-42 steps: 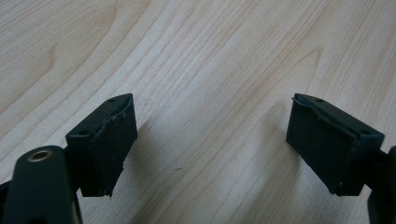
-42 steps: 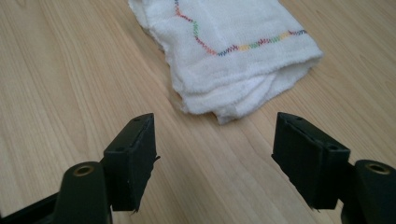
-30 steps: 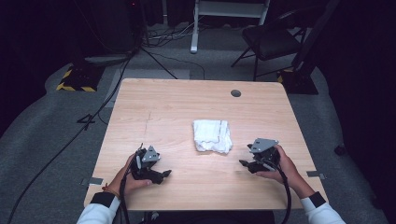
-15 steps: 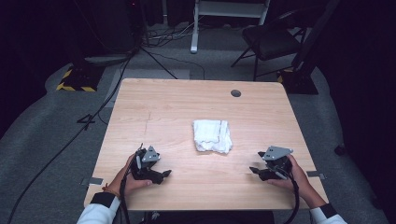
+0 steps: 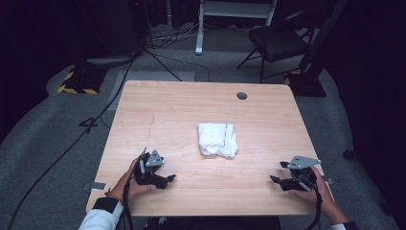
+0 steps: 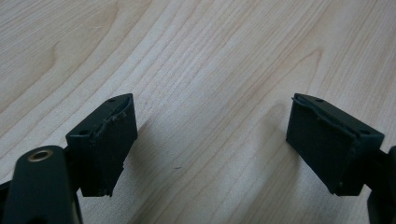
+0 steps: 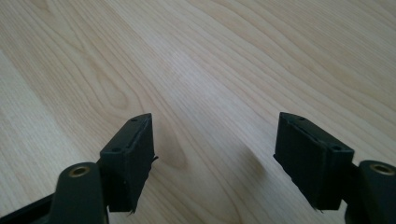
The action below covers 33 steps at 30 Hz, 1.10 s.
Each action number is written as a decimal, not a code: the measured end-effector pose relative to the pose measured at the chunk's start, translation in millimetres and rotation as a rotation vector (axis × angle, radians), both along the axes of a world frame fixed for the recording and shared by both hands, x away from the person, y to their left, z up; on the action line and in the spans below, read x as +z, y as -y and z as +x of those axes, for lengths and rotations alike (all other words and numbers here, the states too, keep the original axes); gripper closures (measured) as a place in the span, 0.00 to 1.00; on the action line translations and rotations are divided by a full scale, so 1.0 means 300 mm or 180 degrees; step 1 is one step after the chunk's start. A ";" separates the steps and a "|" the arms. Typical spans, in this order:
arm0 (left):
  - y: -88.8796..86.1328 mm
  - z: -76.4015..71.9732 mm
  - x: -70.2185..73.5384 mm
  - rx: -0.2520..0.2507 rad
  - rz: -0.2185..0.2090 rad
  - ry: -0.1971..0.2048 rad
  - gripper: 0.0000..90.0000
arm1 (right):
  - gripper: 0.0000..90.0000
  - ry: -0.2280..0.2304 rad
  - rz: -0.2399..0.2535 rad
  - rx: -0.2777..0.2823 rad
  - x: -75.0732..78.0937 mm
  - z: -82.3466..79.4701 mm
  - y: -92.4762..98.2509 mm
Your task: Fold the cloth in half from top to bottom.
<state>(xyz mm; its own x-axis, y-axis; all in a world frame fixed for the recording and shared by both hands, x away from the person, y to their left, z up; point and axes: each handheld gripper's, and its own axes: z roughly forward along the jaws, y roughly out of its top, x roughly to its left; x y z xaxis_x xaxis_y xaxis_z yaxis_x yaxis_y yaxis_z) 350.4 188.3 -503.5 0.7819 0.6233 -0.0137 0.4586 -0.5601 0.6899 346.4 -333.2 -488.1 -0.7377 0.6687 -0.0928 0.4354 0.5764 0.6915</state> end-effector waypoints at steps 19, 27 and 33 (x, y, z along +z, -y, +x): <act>0.002 0.004 0.000 -0.0006 -0.0002 0.0002 0.18 | 0.21 -0.0050 0.0342 -0.0367 -0.052 -0.005 0.100; 0.004 0.015 0.000 -0.0019 0.0000 0.0002 0.18 | 0.20 -0.0049 0.0338 -0.0356 -0.052 0.003 0.098; 0.002 0.021 0.000 -0.0007 0.0003 0.0006 0.18 | 0.20 -0.0050 0.0338 -0.0360 -0.052 0.003 0.098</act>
<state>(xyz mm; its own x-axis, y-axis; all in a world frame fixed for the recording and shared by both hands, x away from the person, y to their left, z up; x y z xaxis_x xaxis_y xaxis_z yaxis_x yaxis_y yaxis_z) 356.6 187.6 -503.5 0.7834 0.6215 -0.0116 0.4560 -0.5618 0.6902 347.4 -362.5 -503.6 -0.6580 0.7530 -0.0064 0.5045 0.4472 0.7386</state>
